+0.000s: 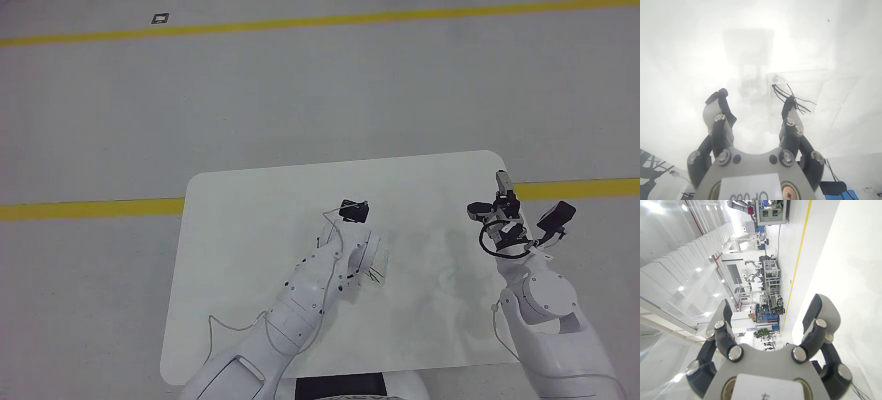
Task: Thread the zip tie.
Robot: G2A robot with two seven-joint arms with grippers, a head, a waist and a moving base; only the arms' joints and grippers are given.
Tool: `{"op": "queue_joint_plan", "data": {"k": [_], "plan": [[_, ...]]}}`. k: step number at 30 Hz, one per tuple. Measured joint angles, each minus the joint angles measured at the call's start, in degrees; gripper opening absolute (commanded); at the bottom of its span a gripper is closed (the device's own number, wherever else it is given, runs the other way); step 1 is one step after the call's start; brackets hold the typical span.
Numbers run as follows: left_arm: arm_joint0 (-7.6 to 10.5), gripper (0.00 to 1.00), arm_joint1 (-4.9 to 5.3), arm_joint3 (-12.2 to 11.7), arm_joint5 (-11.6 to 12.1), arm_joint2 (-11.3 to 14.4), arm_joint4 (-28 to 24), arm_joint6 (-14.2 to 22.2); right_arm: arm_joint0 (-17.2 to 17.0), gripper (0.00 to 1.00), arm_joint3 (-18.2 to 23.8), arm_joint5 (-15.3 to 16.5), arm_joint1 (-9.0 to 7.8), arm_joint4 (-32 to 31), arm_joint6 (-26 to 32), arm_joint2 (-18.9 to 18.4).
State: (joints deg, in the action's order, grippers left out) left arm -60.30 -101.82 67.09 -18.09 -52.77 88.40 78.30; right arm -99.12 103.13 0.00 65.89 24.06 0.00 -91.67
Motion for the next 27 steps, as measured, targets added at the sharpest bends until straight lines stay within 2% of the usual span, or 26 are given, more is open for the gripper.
{"op": "queue_joint_plan", "data": {"k": [3,8,13,16,19,27], "plan": [[0.35,0.58,0.01,1.2,0.0,0.0,-0.4,0.3,0.0,1.00,0.0,0.0,0.00,0.0,0.0,0.0],[0.55,0.49,-0.03,4.2,0.6,0.0,-2.5,0.7,0.0,1.00,0.0,0.0,0.00,0.0,0.0,0.0],[1.18,0.48,-0.31,5.2,1.6,0.1,-6.5,-0.7,0.0,1.00,0.0,0.0,0.00,0.0,0.0,0.0],[2.04,0.47,-0.59,4.3,2.3,0.5,-9.2,-2.0,0.0,1.00,0.0,0.0,0.00,0.0,0.0,0.0],[2.94,0.47,-0.87,2.3,2.7,1.1,-11.3,-3.0,0.0,1.00,0.0,0.0,0.00,0.0,0.0,0.0],[4.57,0.46,-1.48,-4.2,3.7,3.1,-15.7,-5.7,0.0,1.00,0.0,0.0,0.00,0.0,0.0,0.0]]}}
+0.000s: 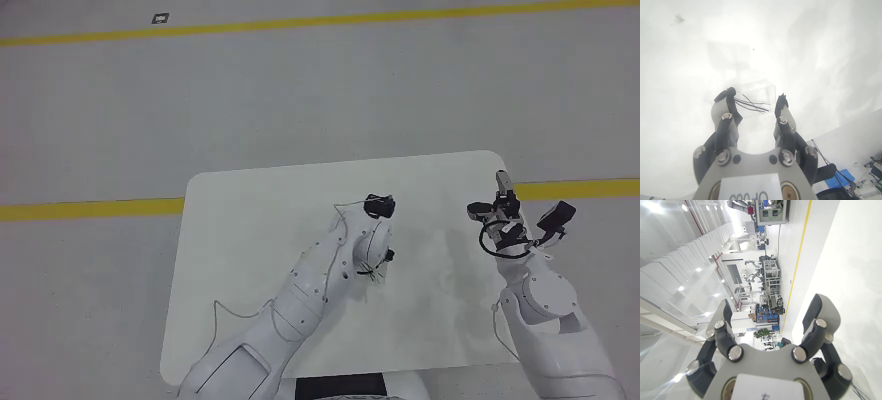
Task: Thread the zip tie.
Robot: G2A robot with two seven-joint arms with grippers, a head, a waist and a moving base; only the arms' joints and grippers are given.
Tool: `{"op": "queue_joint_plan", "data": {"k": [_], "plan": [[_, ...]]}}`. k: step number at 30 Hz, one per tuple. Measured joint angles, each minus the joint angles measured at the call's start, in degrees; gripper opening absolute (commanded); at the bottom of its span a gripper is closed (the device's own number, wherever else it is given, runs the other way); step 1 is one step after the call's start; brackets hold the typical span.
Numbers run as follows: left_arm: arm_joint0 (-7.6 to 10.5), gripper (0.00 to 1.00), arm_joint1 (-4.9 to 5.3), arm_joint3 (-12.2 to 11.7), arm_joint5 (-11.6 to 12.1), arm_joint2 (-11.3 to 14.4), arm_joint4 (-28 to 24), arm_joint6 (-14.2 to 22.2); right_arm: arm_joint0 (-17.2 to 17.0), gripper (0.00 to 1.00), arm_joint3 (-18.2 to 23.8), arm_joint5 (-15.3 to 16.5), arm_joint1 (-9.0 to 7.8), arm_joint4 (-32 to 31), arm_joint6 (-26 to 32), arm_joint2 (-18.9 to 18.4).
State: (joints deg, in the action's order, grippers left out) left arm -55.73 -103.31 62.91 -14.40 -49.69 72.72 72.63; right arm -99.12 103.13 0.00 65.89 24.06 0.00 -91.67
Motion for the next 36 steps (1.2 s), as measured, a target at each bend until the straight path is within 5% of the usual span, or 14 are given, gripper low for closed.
{"op": "queue_joint_plan", "data": {"k": [8,21,36], "plan": [[1.48,0.46,-0.33,-3.2,-0.4,2.1,-1.3,0.6,0.0,1.00,0.0,0.0,0.00,0.0,0.0,0.0],[1.06,0.53,0.87,0.0,-0.4,3.0,1.3,6.1,0.0,1.00,0.0,0.0,0.00,0.0,0.0,0.0],[1.51,0.49,2.20,0.6,-0.9,2.9,3.2,7.0,0.0,1.00,0.0,0.0,0.00,0.0,0.0,0.0]]}}
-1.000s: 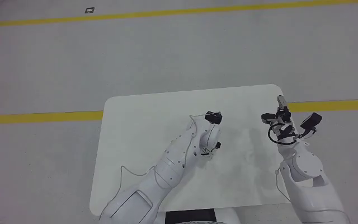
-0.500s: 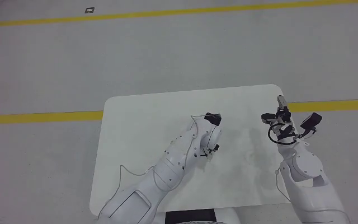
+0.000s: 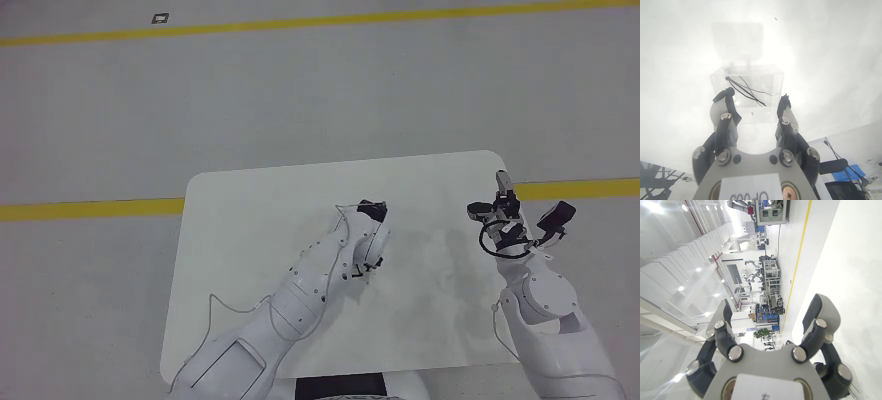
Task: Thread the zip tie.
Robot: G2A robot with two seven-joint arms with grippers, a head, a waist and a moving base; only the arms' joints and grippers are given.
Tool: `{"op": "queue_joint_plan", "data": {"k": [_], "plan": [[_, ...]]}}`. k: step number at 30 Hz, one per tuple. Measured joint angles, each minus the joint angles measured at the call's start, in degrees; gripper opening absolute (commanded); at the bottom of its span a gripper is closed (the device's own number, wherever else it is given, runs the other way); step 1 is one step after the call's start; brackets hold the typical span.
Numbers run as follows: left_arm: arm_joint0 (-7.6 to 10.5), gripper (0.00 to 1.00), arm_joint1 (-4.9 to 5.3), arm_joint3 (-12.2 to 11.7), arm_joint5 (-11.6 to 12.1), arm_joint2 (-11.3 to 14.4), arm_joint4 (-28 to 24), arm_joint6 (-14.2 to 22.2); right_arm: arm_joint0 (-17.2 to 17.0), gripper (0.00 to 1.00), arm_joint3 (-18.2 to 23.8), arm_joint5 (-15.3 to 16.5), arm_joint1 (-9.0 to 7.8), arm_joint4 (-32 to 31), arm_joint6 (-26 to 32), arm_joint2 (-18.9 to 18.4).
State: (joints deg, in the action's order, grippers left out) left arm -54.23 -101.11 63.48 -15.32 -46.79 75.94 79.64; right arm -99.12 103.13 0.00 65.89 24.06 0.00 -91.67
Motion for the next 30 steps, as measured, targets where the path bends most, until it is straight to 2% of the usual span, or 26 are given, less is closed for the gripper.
{"op": "queue_joint_plan", "data": {"k": [8,13,15,19,25,30], "plan": [[-0.43,0.46,0.55,2.8,-1.0,-0.1,-0.2,0.0,0.0,1.00,0.0,0.0,0.00,0.0,0.0,0.0],[-0.58,0.43,0.76,2.6,-2.0,0.5,0.4,0.0,0.0,1.00,0.0,0.0,0.00,0.0,0.0,0.0],[-0.61,0.38,0.85,2.8,-2.4,0.8,0.6,0.0,0.0,1.00,0.0,0.0,0.00,0.0,0.0,0.0],[-0.63,0.35,1.01,3.2,-3.1,1.3,1.1,0.0,0.0,1.00,0.0,0.0,0.00,0.0,0.0,0.0],[-0.48,0.35,1.26,2.9,-3.8,1.7,1.1,0.0,0.0,1.00,0.0,0.0,0.00,0.0,0.0,0.0],[-0.31,0.36,1.28,1.5,-3.8,2.2,0.3,0.0,0.0,1.00,0.0,0.0,0.00,0.0,0.0,0.0]]}}
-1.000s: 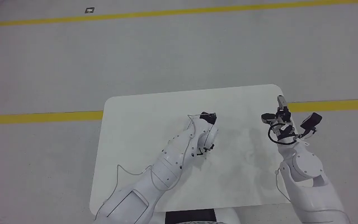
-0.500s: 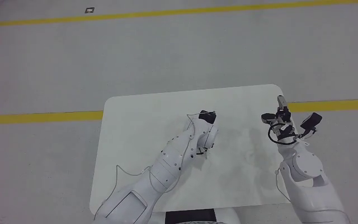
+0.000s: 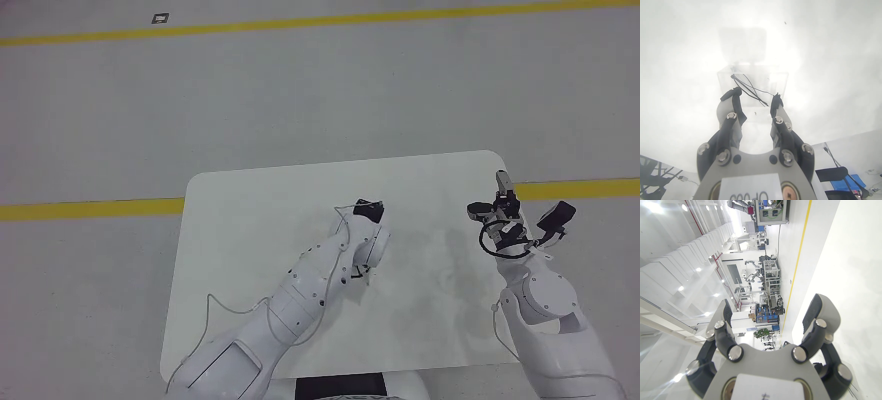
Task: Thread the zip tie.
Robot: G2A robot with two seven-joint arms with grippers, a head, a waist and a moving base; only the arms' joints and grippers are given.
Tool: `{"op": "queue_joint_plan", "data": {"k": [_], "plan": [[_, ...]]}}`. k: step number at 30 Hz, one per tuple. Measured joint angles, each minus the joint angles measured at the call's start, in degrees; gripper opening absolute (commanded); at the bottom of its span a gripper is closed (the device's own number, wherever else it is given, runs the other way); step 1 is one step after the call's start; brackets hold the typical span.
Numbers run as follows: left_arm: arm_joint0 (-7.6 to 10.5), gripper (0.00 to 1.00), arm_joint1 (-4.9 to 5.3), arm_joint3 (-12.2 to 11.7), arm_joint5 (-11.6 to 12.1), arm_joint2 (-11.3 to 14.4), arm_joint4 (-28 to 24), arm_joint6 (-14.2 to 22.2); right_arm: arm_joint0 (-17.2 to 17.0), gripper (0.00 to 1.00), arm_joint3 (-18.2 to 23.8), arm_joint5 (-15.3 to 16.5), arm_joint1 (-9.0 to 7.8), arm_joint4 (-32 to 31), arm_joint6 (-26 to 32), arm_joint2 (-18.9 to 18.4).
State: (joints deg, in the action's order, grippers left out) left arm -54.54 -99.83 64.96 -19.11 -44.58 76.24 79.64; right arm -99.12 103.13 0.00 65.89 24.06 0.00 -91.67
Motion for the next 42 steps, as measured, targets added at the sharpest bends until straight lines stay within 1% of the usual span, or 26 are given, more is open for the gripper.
{"op": "queue_joint_plan", "data": {"k": [7,15,16,20,28,33,37,41,42], "plan": [[1.02,0.35,-0.39,-3.0,-0.2,1.2,-0.5,-0.7,0.0,1.00,0.0,0.0,0.00,0.0,0.0,0.0],[2.44,0.31,-0.96,-6.5,-0.3,1.9,-2.3,-2.9,0.0,1.00,0.0,0.0,0.00,0.0,0.0,0.0],[2.61,0.33,-1.03,-7.0,-0.3,1.9,-2.6,-3.2,0.0,1.00,0.0,0.0,0.00,0.0,0.0,0.0],[3.49,0.34,-1.48,-8.7,-0.3,2.4,-4.0,-4.4,0.0,1.00,0.0,0.0,0.00,0.0,0.0,0.0],[4.93,0.34,-2.18,-11.6,-0.3,3.4,-5.7,-6.0,0.0,1.00,0.0,0.0,0.00,0.0,0.0,0.0],[5.73,0.31,-2.62,-13.4,-0.1,4.1,-6.9,-6.8,0.0,1.00,0.0,0.0,0.00,0.0,0.0,0.0],[6.29,0.31,-2.93,-14.6,-0.1,4.6,-7.6,-7.3,0.0,1.00,0.0,0.0,0.00,0.0,0.0,0.0],[6.74,0.26,-3.21,-15.5,-0.3,5.1,-8.3,-7.6,0.0,1.00,0.0,0.0,0.00,0.0,0.0,0.0],[6.83,0.19,-3.26,-15.7,-0.3,5.2,-8.4,-7.7,0.0,1.00,0.0,0.0,0.00,0.0,0.0,0.0]]}}
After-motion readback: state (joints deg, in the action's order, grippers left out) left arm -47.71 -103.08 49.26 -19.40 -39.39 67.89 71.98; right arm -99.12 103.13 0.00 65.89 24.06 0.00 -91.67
